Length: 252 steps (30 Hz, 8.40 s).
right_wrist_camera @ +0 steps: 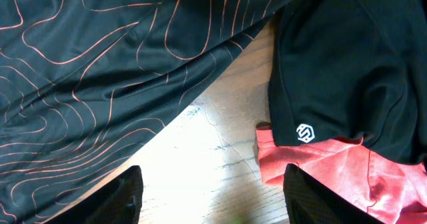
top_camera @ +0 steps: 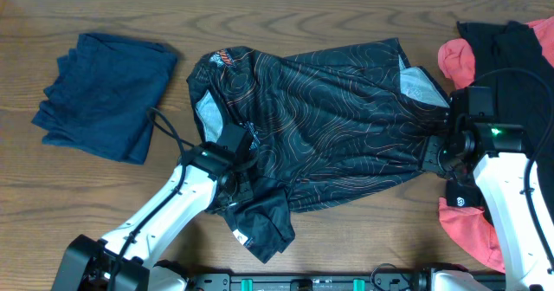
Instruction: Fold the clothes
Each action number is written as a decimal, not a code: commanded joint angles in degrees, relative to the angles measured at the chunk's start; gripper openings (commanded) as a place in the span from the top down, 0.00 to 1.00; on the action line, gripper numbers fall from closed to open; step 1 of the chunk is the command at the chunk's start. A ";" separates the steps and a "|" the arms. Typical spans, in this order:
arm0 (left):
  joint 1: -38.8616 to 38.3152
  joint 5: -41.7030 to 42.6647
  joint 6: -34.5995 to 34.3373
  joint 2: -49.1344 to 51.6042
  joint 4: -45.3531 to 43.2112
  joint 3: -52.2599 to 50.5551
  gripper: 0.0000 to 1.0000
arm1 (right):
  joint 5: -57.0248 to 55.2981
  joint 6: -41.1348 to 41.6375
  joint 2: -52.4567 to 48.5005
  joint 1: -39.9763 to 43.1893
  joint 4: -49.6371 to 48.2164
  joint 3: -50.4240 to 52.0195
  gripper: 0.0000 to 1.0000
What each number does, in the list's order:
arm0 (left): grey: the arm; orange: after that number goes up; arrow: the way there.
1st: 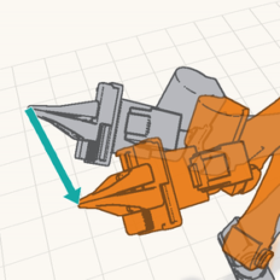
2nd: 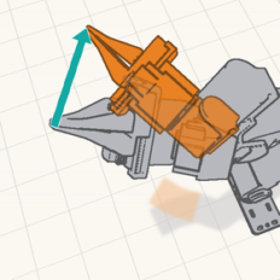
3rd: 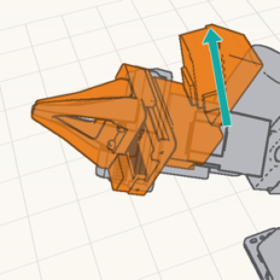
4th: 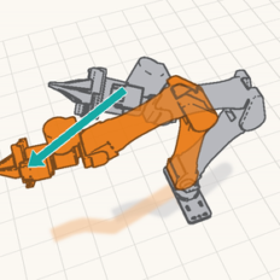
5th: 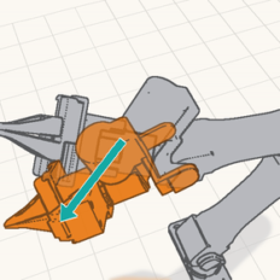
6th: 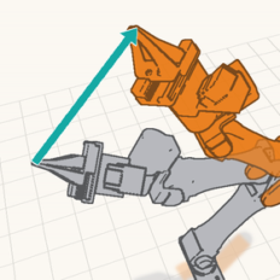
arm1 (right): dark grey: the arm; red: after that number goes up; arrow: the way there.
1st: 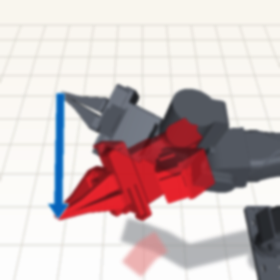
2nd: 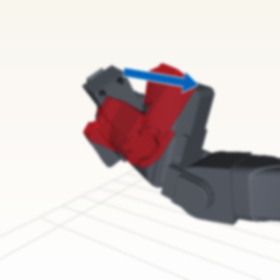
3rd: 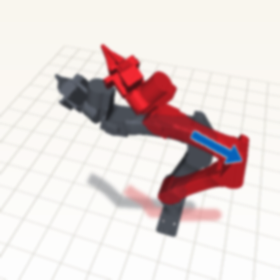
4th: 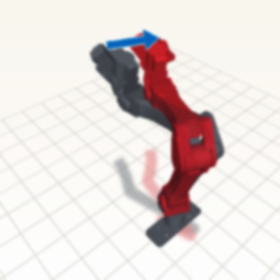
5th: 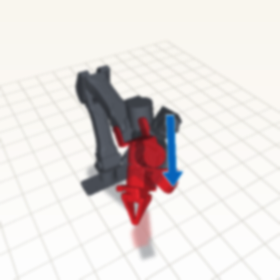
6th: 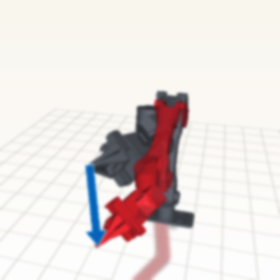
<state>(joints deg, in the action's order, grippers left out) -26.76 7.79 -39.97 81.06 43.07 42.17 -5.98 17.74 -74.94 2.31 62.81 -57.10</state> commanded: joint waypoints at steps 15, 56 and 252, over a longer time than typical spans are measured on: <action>14.14 5.88 12.13 -8.66 12.85 6.62 0.94 | 1.53 3.04 0.28 0.42 -3.19 4.00 0.36; 22.95 7.91 12.52 -12.59 15.61 6.08 0.94 | -1.11 10.12 -12.79 5.95 -30.18 15.98 0.52; -8.81 9.07 16.15 8.59 7.23 29.29 0.94 | 6.60 -7.78 -17.88 17.77 26.75 -65.13 0.96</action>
<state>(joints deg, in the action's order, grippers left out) -39.68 18.44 -25.80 94.56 47.86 71.37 1.43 10.61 -93.47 19.81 88.82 -122.41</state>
